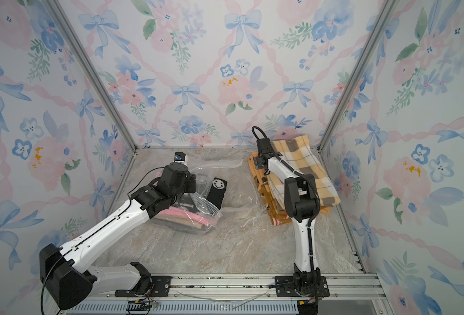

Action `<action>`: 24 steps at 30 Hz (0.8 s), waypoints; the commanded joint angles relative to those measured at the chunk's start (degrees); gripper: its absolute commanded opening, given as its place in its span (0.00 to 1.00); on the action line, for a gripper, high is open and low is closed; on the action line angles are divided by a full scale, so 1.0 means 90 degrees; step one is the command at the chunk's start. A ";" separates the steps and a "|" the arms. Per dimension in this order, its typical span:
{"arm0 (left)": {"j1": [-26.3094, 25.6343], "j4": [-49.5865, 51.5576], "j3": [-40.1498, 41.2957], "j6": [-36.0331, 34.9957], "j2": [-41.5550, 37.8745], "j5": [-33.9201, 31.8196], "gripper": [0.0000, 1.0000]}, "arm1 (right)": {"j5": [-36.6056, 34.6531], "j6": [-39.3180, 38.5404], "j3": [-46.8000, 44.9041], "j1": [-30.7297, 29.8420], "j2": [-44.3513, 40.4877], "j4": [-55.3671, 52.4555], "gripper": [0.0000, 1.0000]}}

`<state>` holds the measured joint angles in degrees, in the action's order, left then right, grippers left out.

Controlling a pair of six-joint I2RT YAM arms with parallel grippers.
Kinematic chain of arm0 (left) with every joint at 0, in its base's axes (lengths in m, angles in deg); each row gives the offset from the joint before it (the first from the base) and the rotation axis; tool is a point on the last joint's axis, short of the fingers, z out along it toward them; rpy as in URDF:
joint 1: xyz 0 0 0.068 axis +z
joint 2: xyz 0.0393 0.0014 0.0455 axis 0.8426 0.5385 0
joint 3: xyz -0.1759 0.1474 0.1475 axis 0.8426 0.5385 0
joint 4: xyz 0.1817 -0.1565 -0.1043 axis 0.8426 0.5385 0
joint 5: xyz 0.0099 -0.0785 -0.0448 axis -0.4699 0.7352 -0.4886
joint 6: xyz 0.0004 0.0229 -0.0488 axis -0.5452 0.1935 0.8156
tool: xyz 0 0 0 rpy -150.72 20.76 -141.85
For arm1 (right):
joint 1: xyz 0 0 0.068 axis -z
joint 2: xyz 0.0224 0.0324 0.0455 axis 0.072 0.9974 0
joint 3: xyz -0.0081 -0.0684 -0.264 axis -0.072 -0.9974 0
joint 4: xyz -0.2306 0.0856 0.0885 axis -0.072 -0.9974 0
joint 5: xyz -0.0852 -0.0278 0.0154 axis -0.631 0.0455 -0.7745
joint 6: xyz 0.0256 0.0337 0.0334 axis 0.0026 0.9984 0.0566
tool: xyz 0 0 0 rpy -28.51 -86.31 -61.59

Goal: Take the blanket out of the vacuum bag
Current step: Place the blanket at the corner of the board.

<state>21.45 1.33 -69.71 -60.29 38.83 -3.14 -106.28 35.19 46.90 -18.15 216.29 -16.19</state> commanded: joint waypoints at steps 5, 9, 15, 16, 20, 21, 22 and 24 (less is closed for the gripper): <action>0.0041 0.0104 -0.0051 0.0033 0.0073 0.0102 0.00 | 0.0395 0.0314 0.0330 0.0262 -0.0001 -0.0269 0.88; 0.0039 0.0118 -0.0026 0.0033 0.0025 0.0044 0.00 | 0.0486 0.0261 0.0445 0.0225 0.0181 -0.0319 0.87; 0.0041 0.0113 0.0010 0.0028 0.0026 0.0031 0.00 | 0.0513 0.0252 0.0502 0.0133 0.0338 -0.0379 0.87; 0.0036 0.0112 0.0011 0.0033 0.0045 0.0037 0.00 | 0.0518 0.0242 0.0496 0.0108 0.0353 -0.0374 0.87; 0.0040 0.0102 0.0006 0.0042 0.0066 0.0050 0.00 | 0.0272 0.0208 0.0746 0.0071 0.0564 -0.0599 0.85; 0.0035 0.0107 0.0006 0.0042 0.0074 0.0051 0.00 | 0.0148 0.0206 0.0833 0.0061 0.0611 -0.0672 0.82; 0.0037 0.0106 0.0011 0.0042 0.0076 0.0052 0.00 | 0.0026 0.0203 0.0918 0.0049 0.0673 -0.0742 0.76; 0.0032 0.0103 0.0011 0.0042 0.0089 0.0053 0.00 | -0.0116 0.0183 0.1125 0.0036 0.0793 -0.0927 0.63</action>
<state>21.45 1.31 -69.71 -60.29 39.00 -2.90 -105.31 37.09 54.27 -16.73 220.70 -20.67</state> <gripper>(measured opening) 0.048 0.655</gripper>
